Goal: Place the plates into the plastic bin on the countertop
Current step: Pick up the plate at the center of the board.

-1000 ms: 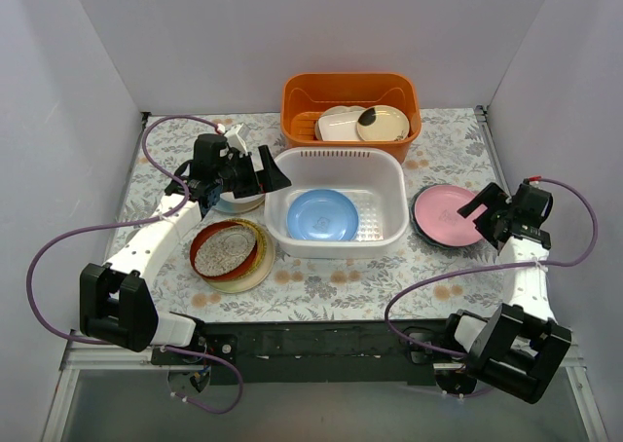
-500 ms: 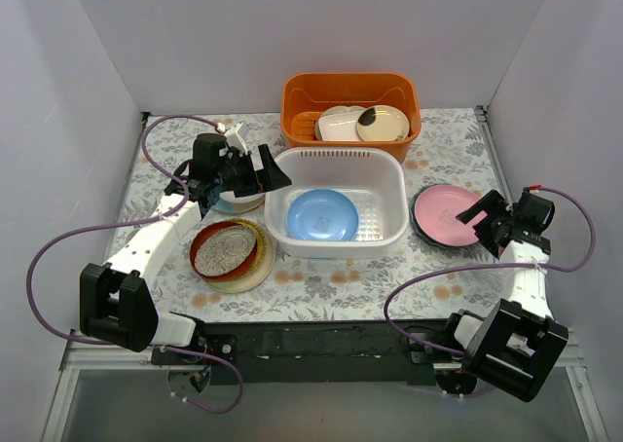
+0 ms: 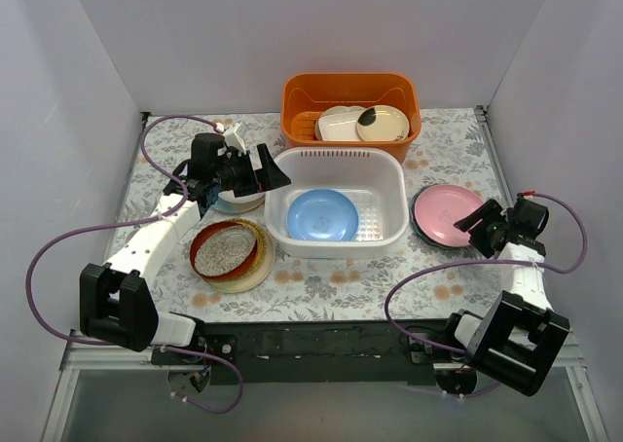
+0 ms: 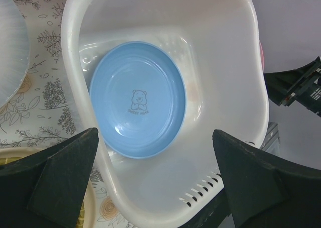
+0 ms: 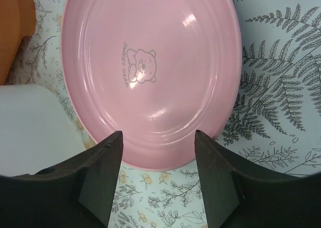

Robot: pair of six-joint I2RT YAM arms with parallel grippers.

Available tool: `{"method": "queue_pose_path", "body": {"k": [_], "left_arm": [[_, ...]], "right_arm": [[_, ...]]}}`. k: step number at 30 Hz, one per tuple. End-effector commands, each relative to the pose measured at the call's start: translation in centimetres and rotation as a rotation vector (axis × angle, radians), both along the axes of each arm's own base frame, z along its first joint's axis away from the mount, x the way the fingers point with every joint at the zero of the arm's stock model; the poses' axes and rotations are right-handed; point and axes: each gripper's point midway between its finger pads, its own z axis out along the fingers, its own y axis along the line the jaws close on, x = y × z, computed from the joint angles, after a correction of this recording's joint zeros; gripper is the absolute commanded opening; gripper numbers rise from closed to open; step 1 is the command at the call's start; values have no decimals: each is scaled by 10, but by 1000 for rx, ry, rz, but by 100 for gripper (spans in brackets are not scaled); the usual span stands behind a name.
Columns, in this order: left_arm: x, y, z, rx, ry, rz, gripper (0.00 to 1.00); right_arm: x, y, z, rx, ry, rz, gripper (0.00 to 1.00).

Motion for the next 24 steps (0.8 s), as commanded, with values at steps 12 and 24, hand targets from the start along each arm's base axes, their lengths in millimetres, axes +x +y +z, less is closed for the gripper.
{"method": "queue_pose_path", "body": {"k": [12,24], "left_arm": [[-4,2,10,-19,-31,-5,98],[-5,1,8,-23,-25,-10,98]], "right_arm": [[14,-7,50,-68,-180,-3,59],[-2,-34,46,-188,-71,-91,62]]}}
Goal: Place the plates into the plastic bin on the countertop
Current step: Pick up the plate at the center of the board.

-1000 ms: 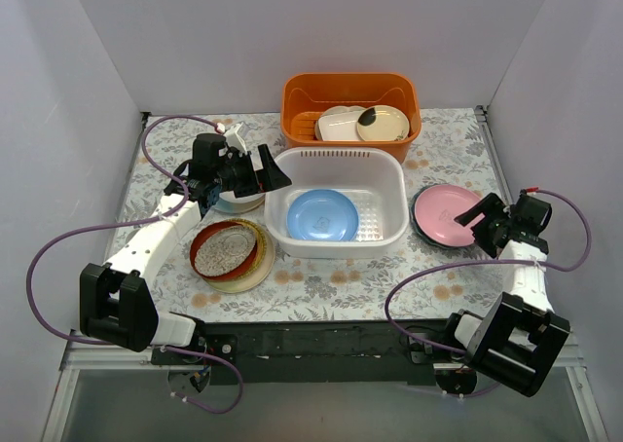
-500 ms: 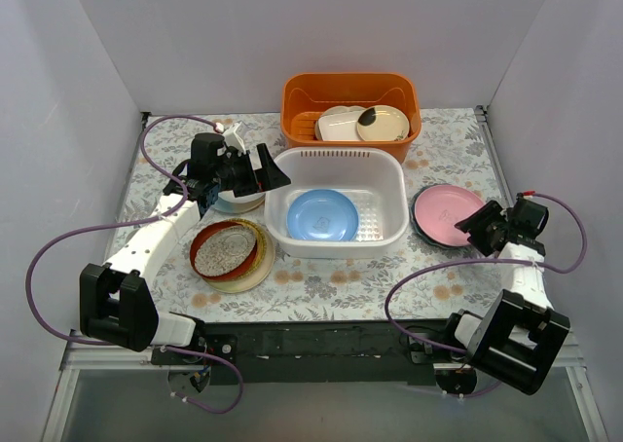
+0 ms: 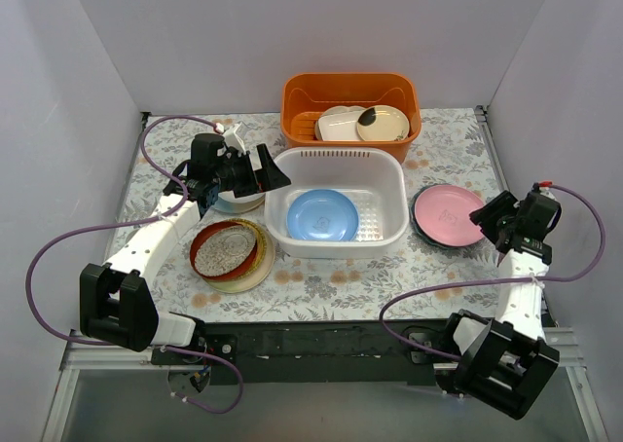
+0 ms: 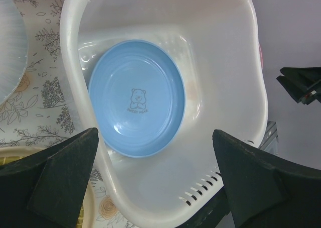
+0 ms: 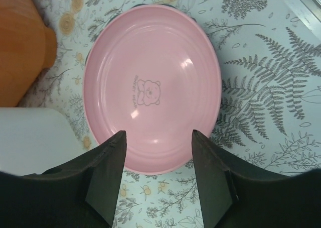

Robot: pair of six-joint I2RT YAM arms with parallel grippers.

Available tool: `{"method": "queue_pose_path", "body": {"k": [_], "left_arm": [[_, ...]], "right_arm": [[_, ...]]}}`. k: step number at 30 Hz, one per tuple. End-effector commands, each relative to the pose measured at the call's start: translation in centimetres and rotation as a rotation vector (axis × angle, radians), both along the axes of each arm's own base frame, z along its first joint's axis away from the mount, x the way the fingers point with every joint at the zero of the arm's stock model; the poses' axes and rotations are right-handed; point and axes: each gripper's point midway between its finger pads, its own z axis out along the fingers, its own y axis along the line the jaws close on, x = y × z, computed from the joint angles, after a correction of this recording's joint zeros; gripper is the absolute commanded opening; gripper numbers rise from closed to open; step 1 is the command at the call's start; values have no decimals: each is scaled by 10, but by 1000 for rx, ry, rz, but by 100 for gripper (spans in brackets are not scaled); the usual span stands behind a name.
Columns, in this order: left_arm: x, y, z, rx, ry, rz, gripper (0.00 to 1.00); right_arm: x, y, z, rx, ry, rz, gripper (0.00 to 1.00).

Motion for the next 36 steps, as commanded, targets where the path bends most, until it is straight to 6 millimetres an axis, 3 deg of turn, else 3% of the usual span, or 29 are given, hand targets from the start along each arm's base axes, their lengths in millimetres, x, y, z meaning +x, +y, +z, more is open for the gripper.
{"method": "queue_pose_path", "body": {"k": [1,5,10,34,36], "left_arm": [[-4,1,9,-17,-29,-8,98],[-3,1,8,-16,-27,-7,98],[-4,0,7,-19,-22,-13,98],[-2,2,6,-22,-16,-8,98],[-2,2,6,-23,-15,-7,98]], "right_arm": [[-7,-16,-10,-42,69,-52,61],[-15,-27,-23,-29,109,-94,60],[-17,-20,-47,52,122,-75,59],[-13,-7,-72,121,123,-20,57],[-10,-6,-72,130,114,-15,51]]}}
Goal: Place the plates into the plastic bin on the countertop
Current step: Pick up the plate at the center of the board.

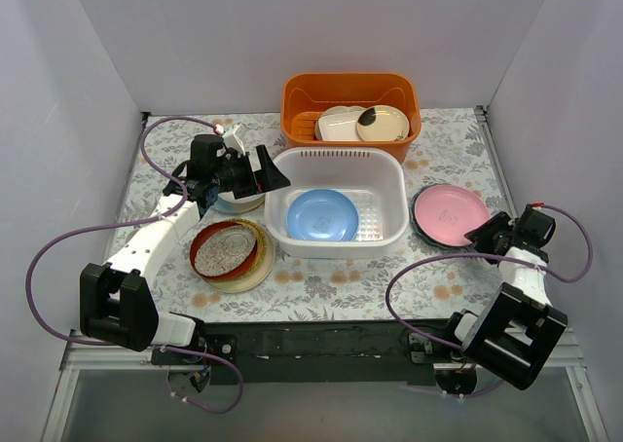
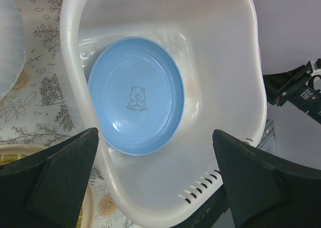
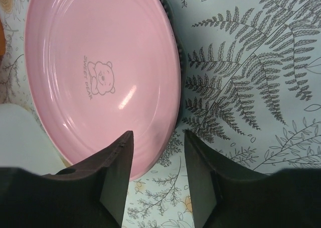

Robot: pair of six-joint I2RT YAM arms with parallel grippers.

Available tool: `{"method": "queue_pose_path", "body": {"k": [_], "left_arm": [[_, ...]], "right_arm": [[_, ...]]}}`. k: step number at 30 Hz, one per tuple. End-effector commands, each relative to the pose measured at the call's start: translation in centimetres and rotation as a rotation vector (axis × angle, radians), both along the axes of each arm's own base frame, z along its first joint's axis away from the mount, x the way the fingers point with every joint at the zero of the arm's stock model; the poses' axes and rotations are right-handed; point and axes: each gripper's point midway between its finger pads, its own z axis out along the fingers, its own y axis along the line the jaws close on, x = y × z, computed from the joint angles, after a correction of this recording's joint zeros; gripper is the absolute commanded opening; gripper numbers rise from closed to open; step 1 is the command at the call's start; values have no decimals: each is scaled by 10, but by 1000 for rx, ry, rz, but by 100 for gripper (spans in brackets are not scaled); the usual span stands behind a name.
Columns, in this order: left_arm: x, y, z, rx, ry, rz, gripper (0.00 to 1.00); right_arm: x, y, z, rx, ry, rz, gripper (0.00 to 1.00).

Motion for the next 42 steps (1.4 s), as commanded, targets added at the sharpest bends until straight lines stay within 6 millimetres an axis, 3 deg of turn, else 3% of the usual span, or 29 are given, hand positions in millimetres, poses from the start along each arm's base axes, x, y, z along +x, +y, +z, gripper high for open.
{"method": "queue_pose_path", "body": {"k": [1,19,23,27,28,42], "left_arm": [[0,1,9,-14,-32,-4,98],[1,3,9,-16,-32,1,98],[2,4,9,-14,-33,4,98],[2,4,8,-12,-33,4,98],[2,4,8,-12,-33,6,98],[2,5,7,-13,-29,7,98]], "right_arm": [[7,1,-3,15,-30,16,48],[11,4,-12,45,-34,22,43],[11,6,-20,59,-22,26,29],[9,5,-23,61,-11,17,4],[9,5,-22,59,-14,15,1],[14,2,-6,44,-50,6,1]]}}
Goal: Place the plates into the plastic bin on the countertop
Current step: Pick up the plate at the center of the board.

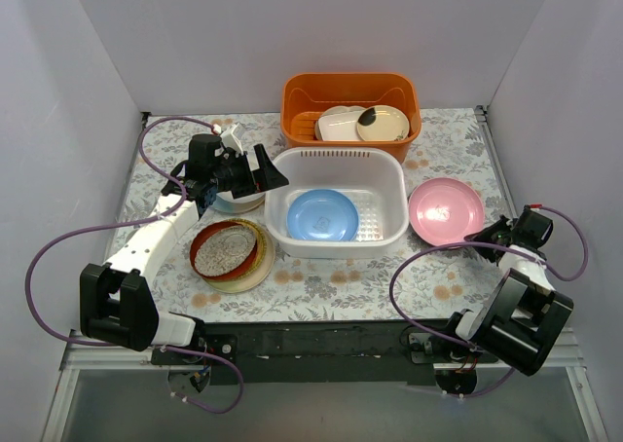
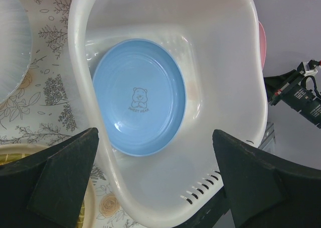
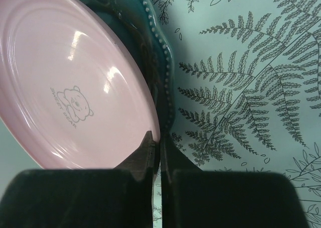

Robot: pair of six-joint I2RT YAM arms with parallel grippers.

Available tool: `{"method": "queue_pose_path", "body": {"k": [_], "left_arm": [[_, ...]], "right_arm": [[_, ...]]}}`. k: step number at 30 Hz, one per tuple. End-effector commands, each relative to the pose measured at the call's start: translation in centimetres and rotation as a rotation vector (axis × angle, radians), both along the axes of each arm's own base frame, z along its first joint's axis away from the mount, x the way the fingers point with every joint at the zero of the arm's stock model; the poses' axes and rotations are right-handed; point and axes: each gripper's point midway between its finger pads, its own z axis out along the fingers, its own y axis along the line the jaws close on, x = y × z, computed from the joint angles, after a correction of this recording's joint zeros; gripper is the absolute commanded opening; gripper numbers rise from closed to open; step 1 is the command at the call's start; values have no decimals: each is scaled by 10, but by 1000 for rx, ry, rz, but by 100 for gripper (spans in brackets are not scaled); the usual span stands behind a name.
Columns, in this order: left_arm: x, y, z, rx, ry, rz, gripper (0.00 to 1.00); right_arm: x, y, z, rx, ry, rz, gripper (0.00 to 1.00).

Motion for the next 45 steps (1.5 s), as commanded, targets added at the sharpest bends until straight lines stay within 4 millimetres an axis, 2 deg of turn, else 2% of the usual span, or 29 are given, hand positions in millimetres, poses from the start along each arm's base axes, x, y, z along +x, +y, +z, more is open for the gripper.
{"method": "queue_pose_path", "body": {"k": [1,16,32,45], "left_arm": [[1,1,8,-12,-30,-5,98],[1,2,7,-13,-29,-3,98],[1,1,7,-24,-32,-12,98],[0,0,7,-30,-28,-15,98]], "right_arm": [[3,-1,10,-19,-27,4,1],[13,-3,54,-42,-128,1,1],[20,-4,86,-61,-197,0,1],[25,-2,126,-89,-285,24,1]]}}
